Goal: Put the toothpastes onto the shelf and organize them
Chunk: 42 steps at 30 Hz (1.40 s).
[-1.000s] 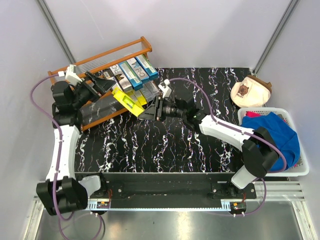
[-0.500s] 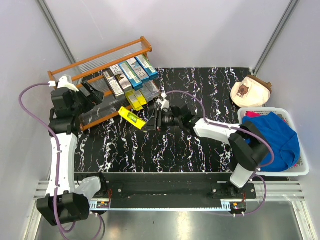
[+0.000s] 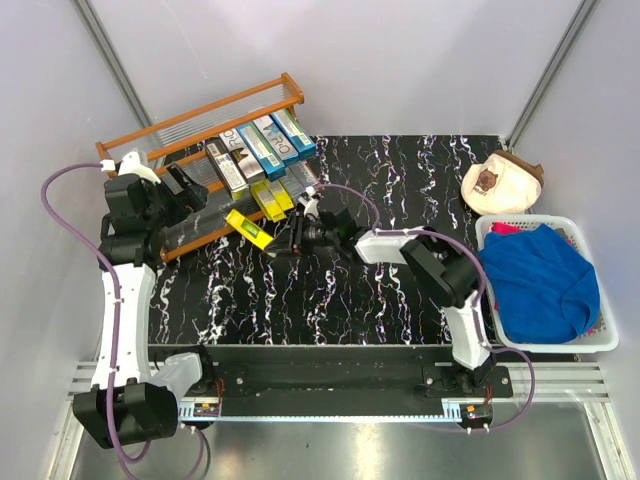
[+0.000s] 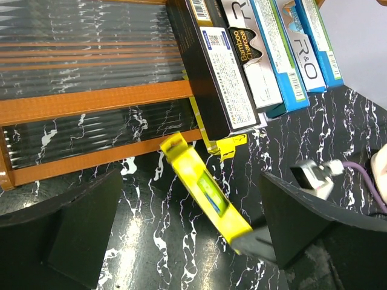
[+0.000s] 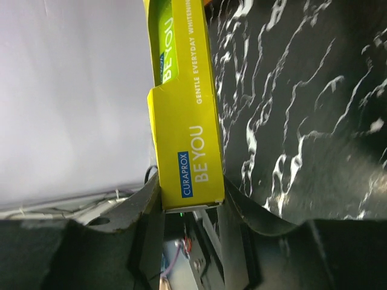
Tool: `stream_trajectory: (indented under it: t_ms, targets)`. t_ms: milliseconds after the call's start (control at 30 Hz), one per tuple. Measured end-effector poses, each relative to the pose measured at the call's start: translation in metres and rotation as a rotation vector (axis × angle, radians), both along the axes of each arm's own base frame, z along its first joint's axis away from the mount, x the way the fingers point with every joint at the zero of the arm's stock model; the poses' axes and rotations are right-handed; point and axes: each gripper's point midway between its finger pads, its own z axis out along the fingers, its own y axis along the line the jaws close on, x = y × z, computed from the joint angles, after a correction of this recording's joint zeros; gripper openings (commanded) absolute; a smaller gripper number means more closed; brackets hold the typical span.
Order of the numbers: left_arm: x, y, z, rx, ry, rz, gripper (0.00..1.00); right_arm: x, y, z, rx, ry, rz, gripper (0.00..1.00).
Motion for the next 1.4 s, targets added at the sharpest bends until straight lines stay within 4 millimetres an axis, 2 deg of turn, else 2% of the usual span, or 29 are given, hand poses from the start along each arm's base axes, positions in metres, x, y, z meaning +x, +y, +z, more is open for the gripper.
stream_trajectory:
  t_ms: [333, 600, 767, 900, 1000, 1067, 1100, 1133, 1200, 1267, 1333, 1400]
  targets:
    - [0.0, 0.0, -0.003, 0.01, 0.008, -0.006, 0.99, 0.049, 0.028, -0.058, 0.068, 0.131, -0.189, 0.22]
    - [-0.001, 0.0, -0.008, 0.011, 0.02, -0.008, 0.99, 0.092, 0.043, -0.049, 0.143, 0.141, -0.338, 0.22]
    - [0.0, 0.0, -0.008, 0.013, 0.02, -0.009, 0.99, 0.111, 0.052, -0.059, 0.175, 0.193, -0.4, 0.23]
    - [0.0, 0.0, -0.008, 0.014, 0.019, -0.011, 0.99, 0.123, 0.06, -0.058, 0.209, 0.219, -0.418, 0.27]
    - [0.0, 0.0, -0.008, 0.015, 0.019, -0.012, 0.99, 0.127, 0.063, -0.058, 0.222, 0.235, -0.43, 0.34]
    - [-0.001, 0.0, -0.009, 0.018, 0.021, -0.013, 0.99, 0.129, 0.063, -0.057, 0.221, 0.239, -0.436, 0.44]
    - [-0.001, 0.0, -0.01, 0.019, 0.022, -0.014, 0.99, 0.129, 0.063, -0.058, 0.218, 0.24, -0.438, 0.54]
    - [-0.001, 0.0, -0.011, 0.019, 0.025, -0.014, 0.99, 0.129, 0.063, -0.058, 0.217, 0.239, -0.438, 0.7]
    - [-0.001, 0.0, -0.013, 0.018, 0.029, -0.014, 0.99, 0.13, 0.061, -0.062, 0.199, 0.235, -0.445, 0.81]
    - [-0.001, 0.0, -0.014, 0.018, 0.031, -0.015, 0.99, 0.132, 0.061, -0.054, 0.201, 0.199, -0.443, 0.93]
    - [-0.001, 0.0, -0.014, 0.018, 0.032, -0.016, 0.99, 0.133, 0.058, -0.05, 0.195, 0.195, -0.45, 1.0]
    - [-0.002, 0.0, -0.014, 0.018, 0.032, -0.017, 0.99, 0.131, 0.05, -0.048, 0.166, 0.185, -0.461, 1.0]
